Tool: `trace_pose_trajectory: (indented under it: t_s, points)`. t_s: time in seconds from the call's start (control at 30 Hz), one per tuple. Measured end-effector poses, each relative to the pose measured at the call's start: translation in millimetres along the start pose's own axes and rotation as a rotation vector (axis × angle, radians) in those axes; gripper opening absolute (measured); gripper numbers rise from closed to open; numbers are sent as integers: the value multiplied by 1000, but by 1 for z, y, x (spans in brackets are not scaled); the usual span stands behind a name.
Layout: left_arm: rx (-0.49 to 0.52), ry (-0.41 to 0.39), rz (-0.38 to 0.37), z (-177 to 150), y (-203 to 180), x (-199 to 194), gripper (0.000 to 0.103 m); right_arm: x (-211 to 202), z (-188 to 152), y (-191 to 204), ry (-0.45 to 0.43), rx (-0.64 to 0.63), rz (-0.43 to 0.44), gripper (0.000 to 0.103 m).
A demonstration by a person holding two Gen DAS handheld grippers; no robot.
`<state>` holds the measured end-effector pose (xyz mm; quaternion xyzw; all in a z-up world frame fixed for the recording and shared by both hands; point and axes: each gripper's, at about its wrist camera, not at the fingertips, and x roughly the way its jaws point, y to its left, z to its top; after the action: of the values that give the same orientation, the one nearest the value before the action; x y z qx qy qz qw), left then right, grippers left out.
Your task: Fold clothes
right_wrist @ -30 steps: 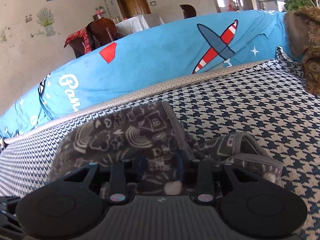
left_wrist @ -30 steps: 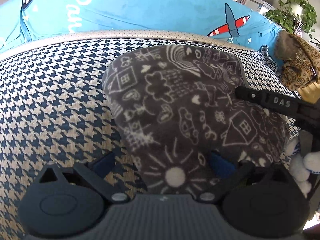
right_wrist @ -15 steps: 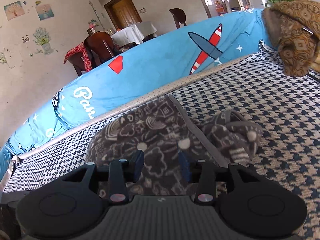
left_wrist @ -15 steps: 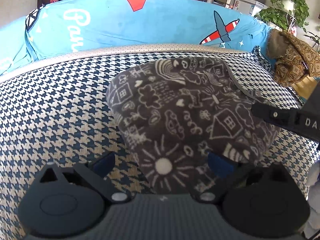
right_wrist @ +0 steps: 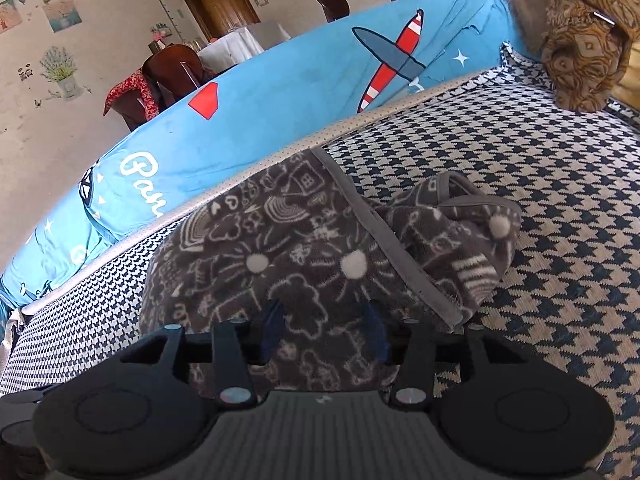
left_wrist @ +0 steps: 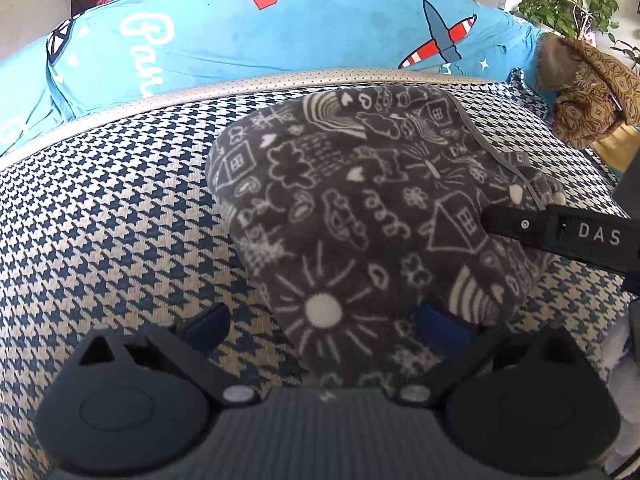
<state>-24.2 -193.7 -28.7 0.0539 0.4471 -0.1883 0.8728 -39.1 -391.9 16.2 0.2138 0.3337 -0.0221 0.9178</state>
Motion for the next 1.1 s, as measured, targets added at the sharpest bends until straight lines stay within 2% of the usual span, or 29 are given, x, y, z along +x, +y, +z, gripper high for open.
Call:
trace_pose_trajectory:
  t_s: [0.23, 0.6, 1.1]
  points:
    - [-13, 8, 3, -4, 0, 6, 103, 6, -1, 1, 6, -10, -12, 47]
    - [-8, -4, 51, -10, -8, 11, 103, 9, -1, 4, 1, -24, -20, 50]
    - [-10, -4, 63, -9, -10, 13, 103, 10, -2, 9, -4, -35, -16, 61]
